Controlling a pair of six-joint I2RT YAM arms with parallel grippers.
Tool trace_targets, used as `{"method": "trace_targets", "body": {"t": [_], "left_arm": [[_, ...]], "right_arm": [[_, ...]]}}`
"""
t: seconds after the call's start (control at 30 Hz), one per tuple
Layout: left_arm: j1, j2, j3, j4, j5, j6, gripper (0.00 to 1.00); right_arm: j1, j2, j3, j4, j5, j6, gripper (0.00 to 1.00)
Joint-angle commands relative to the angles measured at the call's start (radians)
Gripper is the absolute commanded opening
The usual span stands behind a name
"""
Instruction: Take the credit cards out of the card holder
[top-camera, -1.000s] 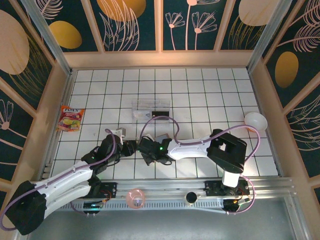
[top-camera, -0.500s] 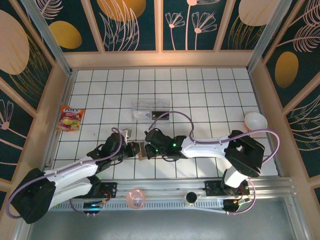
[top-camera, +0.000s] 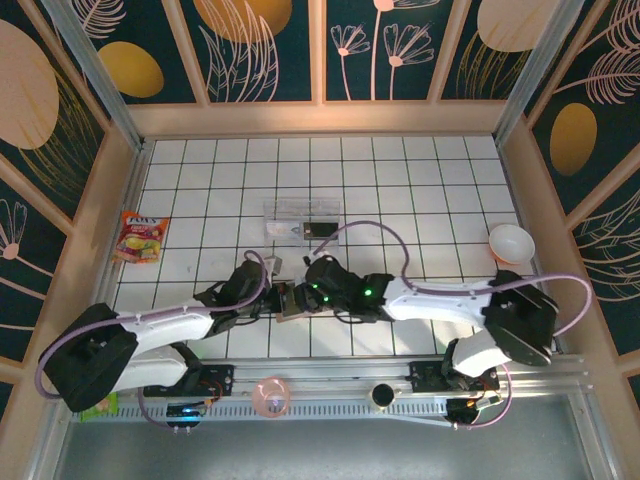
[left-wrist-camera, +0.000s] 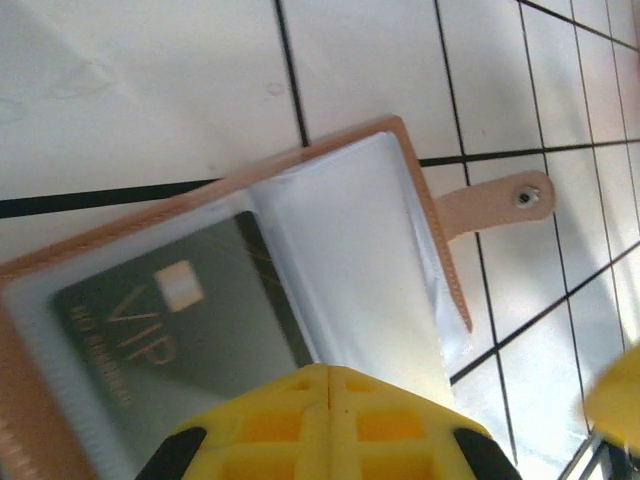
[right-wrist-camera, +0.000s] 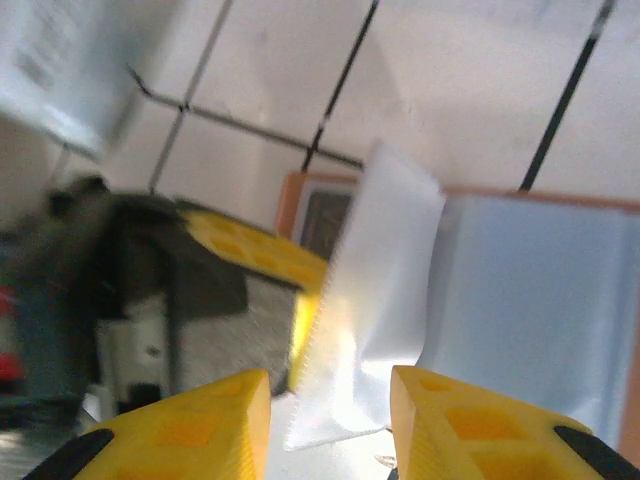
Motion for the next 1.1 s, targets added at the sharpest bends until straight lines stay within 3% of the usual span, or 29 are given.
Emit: {"method": "trace_targets", "body": {"t": [0.0, 0.17, 0.4, 0.5, 0.63, 0.8, 0.9, 1.07], "left_arm": [[-0.038, 0.061, 0.054, 0.059, 0.04, 0.003, 0.0], [-0.105, 0.214, 0.155, 0.077, 0.06, 0.025, 0.0], [-0.117, 0.381, 0.26, 0.02, 0.097, 0.067, 0.0], [-0.117, 0.31, 0.231, 0.018, 0.06, 0.058, 0.0], [-0.117, 0.096, 0.159, -0.007, -0.049, 0.016, 0.0], [-0.1, -0.108, 0.084, -0.117, -0.168, 0.0, 0.03], [-0.043, -0.149, 0.022, -0.143, -0.16, 0.0, 0.04], [0.005, -0.137, -0.042, -0.098, -0.137, 0.011, 0.07]], "right_arm": [[-0.033, -0.099, -0.046, -0.051, 0.096, 0.03, 0.36], [-0.053, -0.185, -0.099, -0.098, 0.141, 0.054, 0.3], [-0.063, -0.219, -0.152, -0.107, 0.142, 0.09, 0.26], [-0.07, -0.211, -0.159, -0.091, 0.115, 0.086, 0.24], [-0.098, -0.172, -0.155, -0.039, 0.029, 0.04, 0.18], [-0.124, -0.035, -0.091, 0.018, -0.095, -0.053, 0.1], [-0.131, 0.06, -0.059, 0.041, -0.158, -0.077, 0.08], [-0.142, 0.129, -0.083, 0.058, -0.144, -0.049, 0.06]]}}
